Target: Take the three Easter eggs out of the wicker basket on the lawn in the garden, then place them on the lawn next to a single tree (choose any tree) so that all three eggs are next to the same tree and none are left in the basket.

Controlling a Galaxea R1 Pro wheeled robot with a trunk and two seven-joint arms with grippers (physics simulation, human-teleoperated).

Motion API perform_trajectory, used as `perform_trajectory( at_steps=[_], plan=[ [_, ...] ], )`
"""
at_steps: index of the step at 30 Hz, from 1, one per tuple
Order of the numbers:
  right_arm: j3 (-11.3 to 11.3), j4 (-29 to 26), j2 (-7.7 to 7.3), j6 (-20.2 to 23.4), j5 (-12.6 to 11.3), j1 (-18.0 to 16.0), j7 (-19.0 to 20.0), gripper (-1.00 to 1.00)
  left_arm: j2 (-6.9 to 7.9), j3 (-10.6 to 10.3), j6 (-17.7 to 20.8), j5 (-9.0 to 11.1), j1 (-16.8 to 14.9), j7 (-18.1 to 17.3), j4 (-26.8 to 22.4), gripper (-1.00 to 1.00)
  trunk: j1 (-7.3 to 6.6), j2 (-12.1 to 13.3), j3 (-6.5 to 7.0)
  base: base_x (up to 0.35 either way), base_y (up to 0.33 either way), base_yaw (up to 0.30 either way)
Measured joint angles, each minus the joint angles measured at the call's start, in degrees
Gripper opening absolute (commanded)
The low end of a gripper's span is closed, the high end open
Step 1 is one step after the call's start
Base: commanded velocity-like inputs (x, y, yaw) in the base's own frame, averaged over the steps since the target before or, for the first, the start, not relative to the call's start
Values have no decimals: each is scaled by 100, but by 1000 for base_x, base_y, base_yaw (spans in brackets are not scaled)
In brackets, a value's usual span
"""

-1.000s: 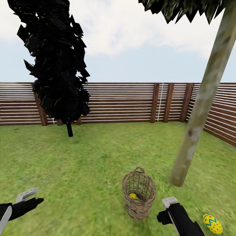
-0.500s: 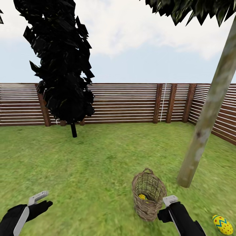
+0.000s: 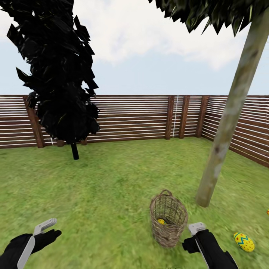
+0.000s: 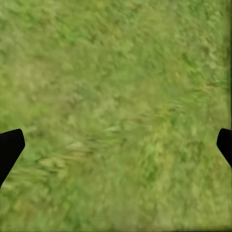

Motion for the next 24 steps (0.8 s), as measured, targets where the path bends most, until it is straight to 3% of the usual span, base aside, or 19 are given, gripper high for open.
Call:
perform_trajectory(
  at_steps=[7,24],
  plan=[
    [-2,-29,-41,7,-2,-1,0,100,-32,6,-3,-11,1,7,15,100,-155,280,126,76,63,-122],
    [-1,-21,-32,-3,-3,-1,8,100,-67,11,-1,-2,-1,11,40,100,-531,962,432,307,-69,-2]
  ],
)
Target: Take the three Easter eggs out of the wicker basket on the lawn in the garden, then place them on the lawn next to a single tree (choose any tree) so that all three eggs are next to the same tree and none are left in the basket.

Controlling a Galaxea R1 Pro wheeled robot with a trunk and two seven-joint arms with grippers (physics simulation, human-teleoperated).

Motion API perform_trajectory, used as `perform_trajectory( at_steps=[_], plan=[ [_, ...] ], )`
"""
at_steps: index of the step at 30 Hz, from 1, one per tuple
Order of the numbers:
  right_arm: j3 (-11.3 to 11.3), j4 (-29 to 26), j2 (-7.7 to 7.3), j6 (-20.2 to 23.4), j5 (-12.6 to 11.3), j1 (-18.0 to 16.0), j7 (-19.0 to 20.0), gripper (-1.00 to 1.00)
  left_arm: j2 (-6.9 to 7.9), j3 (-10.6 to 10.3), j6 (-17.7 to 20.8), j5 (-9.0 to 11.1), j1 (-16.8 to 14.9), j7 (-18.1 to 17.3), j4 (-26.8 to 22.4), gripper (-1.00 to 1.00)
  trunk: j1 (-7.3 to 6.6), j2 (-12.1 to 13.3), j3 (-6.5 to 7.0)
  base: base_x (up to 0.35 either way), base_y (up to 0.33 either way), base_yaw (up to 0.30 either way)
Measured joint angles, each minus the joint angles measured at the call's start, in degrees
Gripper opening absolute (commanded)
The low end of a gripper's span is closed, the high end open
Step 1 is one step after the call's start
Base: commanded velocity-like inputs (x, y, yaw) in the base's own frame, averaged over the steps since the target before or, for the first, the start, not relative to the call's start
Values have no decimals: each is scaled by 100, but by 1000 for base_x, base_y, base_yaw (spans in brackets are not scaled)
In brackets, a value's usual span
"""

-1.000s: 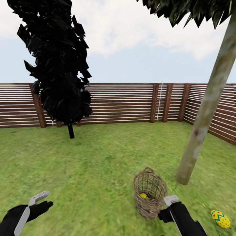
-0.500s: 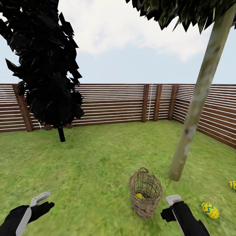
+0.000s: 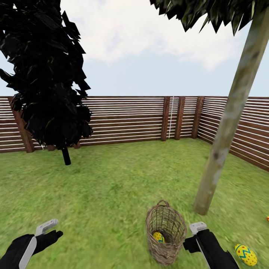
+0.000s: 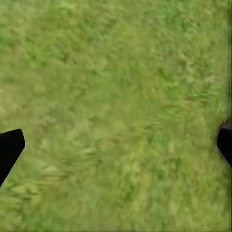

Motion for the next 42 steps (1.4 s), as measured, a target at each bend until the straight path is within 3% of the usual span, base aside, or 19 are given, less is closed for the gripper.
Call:
perform_trajectory(
  at_steps=[18,31,42],
  plan=[
    [1,1,-3,-1,-7,0,2,100,-12,-2,1,-3,0,-2,-1,100,-396,723,324,340,136,0],
    [-1,-7,-12,-3,-4,0,0,100,-18,-2,1,-8,1,0,2,100,-396,725,325,332,154,0],
    [-6,-10,-16,1,0,0,0,100,-114,-3,-3,5,2,5,11,100,-396,725,325,271,-153,0]
  ],
)
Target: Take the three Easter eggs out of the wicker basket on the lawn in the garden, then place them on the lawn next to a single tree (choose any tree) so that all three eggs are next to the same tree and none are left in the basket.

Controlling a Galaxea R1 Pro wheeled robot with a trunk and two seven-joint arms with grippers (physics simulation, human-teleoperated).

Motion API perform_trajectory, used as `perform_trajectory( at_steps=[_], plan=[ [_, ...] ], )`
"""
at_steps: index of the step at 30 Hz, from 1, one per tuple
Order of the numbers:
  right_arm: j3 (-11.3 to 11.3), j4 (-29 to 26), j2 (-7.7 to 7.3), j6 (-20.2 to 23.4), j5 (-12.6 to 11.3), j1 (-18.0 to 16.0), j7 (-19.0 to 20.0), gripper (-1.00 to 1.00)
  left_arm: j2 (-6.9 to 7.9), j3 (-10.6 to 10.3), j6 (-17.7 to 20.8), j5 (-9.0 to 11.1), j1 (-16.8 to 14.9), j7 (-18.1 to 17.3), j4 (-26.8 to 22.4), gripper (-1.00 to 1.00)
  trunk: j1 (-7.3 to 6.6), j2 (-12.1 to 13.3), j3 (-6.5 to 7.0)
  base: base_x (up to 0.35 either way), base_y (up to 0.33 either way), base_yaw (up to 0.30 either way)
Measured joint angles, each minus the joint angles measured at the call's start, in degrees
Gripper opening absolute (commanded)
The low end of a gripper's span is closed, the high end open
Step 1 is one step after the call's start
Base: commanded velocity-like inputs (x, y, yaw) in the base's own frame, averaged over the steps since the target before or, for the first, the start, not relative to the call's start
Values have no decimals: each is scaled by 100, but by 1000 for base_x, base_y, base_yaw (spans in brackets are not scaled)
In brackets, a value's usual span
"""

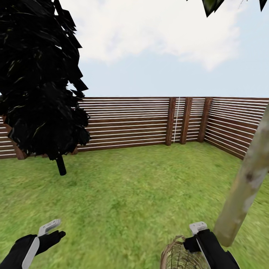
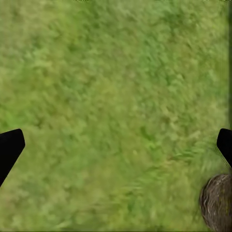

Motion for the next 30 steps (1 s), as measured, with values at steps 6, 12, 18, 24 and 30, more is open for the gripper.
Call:
perform_trajectory(
  at_steps=[6,12,18,24,30],
  plan=[
    [-1,2,-30,-3,0,0,0,100,-13,10,2,7,-2,-6,-10,100,2,0,0,114,-25,0],
    [5,9,-34,-5,0,0,2,100,-10,6,2,-8,-1,-12,-10,100,3,1,0,5,-1,0],
    [6,10,-30,-5,-5,0,8,100,-8,-6,2,-15,1,-16,-10,100,3,1,0,0,0,0],
    [6,9,-29,-5,-8,0,7,100,-8,-9,3,-15,-1,-19,-4,100,3,1,0,0,0,0],
    [6,10,-27,-9,-8,0,7,100,-3,-9,2,-21,-1,-26,86,100,3,1,0,0,0,0]
  ],
)
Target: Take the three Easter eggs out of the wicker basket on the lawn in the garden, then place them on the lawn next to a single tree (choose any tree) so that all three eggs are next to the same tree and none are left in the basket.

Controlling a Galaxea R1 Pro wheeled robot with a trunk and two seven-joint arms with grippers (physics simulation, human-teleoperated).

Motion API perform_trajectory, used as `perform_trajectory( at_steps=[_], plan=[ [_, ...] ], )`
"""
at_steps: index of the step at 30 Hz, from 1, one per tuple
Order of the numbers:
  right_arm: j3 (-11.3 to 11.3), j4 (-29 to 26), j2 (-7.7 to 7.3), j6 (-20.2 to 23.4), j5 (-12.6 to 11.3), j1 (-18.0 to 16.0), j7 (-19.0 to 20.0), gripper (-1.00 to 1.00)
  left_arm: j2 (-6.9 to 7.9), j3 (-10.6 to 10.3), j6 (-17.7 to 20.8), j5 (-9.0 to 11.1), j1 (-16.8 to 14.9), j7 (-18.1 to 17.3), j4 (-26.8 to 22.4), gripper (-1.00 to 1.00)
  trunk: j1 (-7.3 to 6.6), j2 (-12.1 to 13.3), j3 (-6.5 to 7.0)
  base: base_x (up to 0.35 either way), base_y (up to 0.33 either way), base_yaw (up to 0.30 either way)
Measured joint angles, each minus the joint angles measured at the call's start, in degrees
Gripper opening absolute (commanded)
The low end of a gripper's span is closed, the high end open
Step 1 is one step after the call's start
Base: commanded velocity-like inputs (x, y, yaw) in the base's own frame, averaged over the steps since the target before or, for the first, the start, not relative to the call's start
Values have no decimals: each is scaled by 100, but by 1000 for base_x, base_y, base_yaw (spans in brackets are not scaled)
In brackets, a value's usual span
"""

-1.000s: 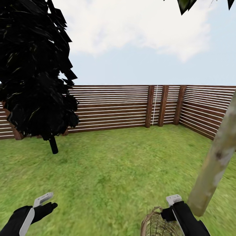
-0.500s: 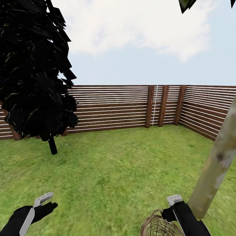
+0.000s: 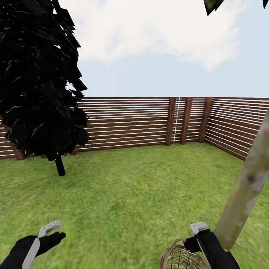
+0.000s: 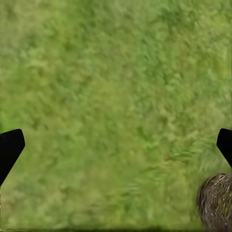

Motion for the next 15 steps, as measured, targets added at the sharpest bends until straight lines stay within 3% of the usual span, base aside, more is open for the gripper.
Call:
perform_trajectory(
  at_steps=[15],
  plan=[
    [-2,-7,0,-9,0,0,1,100,2,-9,-7,-1,1,-2,174,100,0,0,0,0,0,26]
  ],
)
